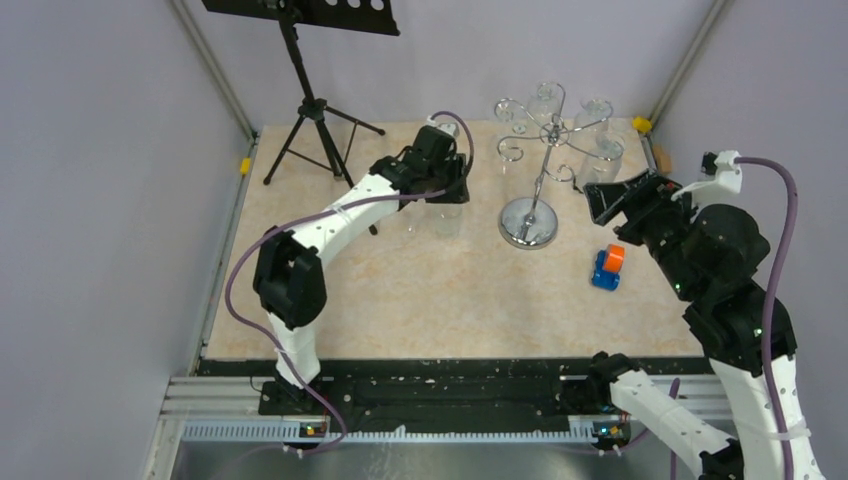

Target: Take the wine glass off the wine glass rack

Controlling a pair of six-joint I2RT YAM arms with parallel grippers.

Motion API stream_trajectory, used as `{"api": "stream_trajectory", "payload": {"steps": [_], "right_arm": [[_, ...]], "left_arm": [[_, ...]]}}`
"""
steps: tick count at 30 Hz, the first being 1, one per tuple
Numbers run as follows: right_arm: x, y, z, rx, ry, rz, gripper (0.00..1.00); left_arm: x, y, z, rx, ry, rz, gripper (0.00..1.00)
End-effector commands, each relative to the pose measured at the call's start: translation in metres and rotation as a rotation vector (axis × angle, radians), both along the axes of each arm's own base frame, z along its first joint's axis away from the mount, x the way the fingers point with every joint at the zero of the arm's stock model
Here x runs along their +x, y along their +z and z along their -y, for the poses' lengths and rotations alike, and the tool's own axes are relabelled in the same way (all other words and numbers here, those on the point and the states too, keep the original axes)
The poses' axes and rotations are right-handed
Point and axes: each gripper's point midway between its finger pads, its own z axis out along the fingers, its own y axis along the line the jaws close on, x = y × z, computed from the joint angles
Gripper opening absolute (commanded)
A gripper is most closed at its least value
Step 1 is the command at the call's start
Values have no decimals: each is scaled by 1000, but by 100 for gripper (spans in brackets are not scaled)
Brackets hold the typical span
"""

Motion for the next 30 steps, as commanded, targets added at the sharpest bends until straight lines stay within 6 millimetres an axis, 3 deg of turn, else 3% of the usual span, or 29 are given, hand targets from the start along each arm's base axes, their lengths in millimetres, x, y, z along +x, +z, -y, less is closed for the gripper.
{"api": "stream_trajectory", "payload": {"steps": [1, 6, 8, 9, 13, 16, 20, 25, 30], "right_arm": [[7, 14, -5, -74, 34, 33, 82], [23, 31, -2, -117, -2, 74, 86], [33, 39, -1, -152, -18, 77, 87], [38, 40, -2, -184, -19, 66, 88], [68, 43, 0, -291, -53, -8, 88], [88, 44, 18, -299, -103, -52, 88], [110, 26, 40, -241, -124, -143, 83], [122, 2, 75, -173, -189, -222, 80], [132, -21, 86, -15, -116, -216, 79]], "left_arm": [[-10, 67, 0, -160, -44, 106, 50], [-24, 97, -11, -240, -81, 169, 63], [-29, 109, -18, -274, -87, 191, 93], [-32, 115, -22, -288, -91, 201, 96], [-42, 137, -40, -327, -97, 247, 97], [-48, 145, -57, -347, -82, 268, 97], [-57, 149, -74, -357, -58, 301, 97], [-71, 150, -91, -318, -44, 337, 98], [-81, 154, -105, -287, -27, 371, 98]]}}
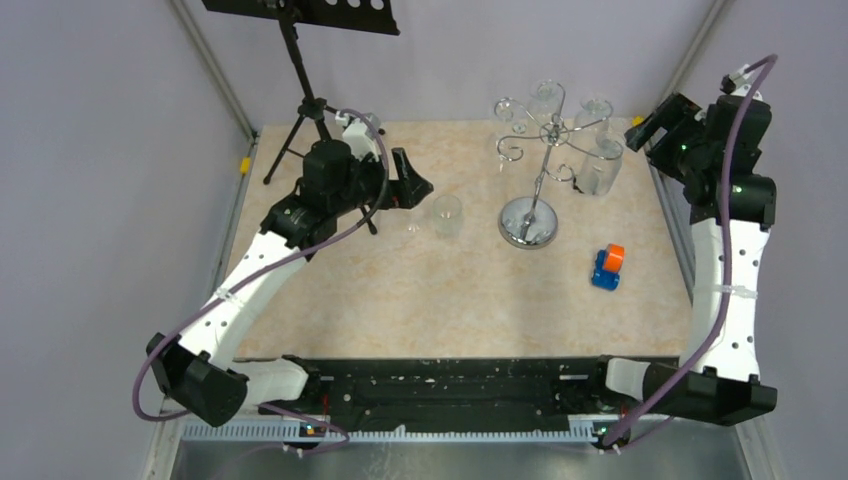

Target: Take the wine glass off the wine glass rack

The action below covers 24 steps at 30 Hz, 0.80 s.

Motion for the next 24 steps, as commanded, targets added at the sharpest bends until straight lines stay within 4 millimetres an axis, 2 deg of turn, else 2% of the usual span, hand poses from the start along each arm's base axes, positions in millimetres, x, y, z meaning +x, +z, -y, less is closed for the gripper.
{"api": "stream_trajectory", "payload": {"steps": [1, 3, 5, 9, 15, 20, 24], "right_arm": [[4, -5, -9, 188, 122, 70, 76], [6, -16, -6, 260, 128, 78, 70], [8, -16, -6, 296, 141, 113, 68], [9, -17, -10, 359, 159, 141, 66], [6, -16, 3, 348, 64, 165, 65], [11, -14, -7, 387, 124, 182, 65], [16, -21, -10, 414, 142, 167, 61]], "left_arm": [[-8, 16, -14, 13, 23, 82, 99], [-11, 16, -16, 13, 24, 87, 99], [-14, 17, -18, 12, 24, 93, 99], [-16, 16, -19, 16, 23, 93, 99], [-18, 17, -23, 21, 34, 100, 99], [-18, 19, -24, 23, 40, 105, 99], [-18, 17, -24, 24, 41, 100, 99]]}}
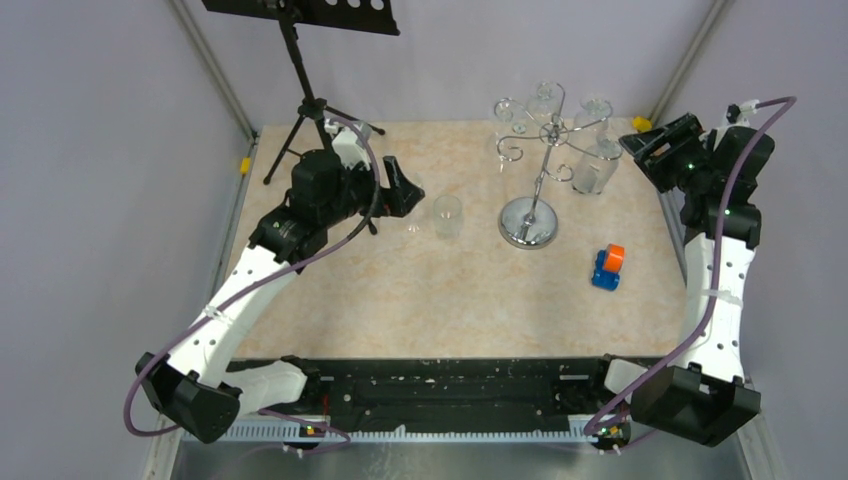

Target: Take the wine glass off the wine glass rack

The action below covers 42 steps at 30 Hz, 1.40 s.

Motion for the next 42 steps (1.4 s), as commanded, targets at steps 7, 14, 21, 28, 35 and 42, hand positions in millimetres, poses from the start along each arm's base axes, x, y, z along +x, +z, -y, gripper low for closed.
{"api": "stream_trajectory", "payload": {"steps": [7, 14, 21, 28, 35, 42], "right_arm": [[9, 8, -9, 30, 73, 56, 47], [12, 3, -10, 23, 97, 46, 39], [14, 16, -11, -10, 115, 88, 32], [16, 23, -15, -14, 150, 97, 13], [15, 31, -15, -7, 144, 119, 0], [13, 33, -18, 60, 133, 130, 0]], "left_arm": [[-1, 11, -5, -5, 12, 47, 99], [-1, 8, -5, -5, 11, 39, 99], [-1, 7, -6, 0, 13, 41, 99], [-1, 5, -8, 4, 21, 40, 99], [-1, 5, -9, 5, 22, 40, 99], [-1, 5, -9, 3, 22, 40, 99]]}}
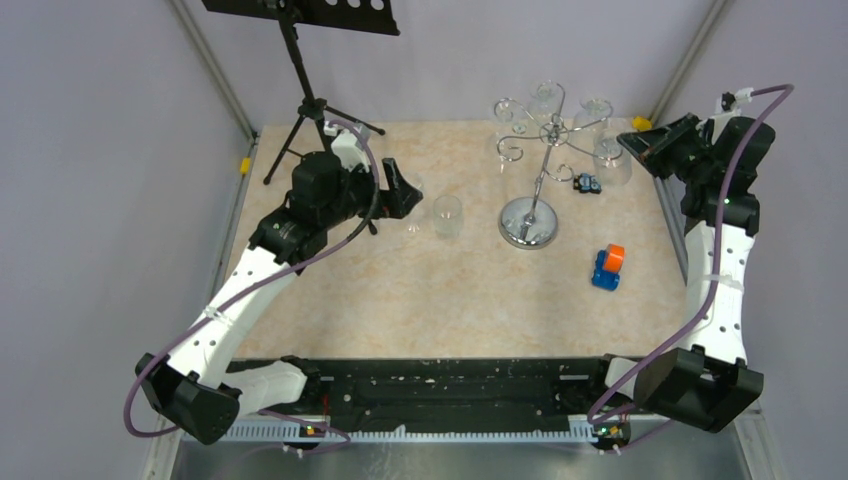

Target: Take the wine glass off the wine glass rack

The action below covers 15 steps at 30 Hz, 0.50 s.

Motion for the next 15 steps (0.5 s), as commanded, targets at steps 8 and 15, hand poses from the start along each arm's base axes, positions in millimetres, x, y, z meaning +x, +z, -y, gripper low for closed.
{"api": "stream_trajectory", "payload": {"steps": [8, 15], "right_arm": [[-16, 33, -2, 155, -95, 89, 0], [-27, 41, 4, 164, -169, 108, 0]], "left_arm": [[-1, 13, -7, -10, 19, 55, 99], [0, 15, -6, -14, 19, 59, 99]]}}
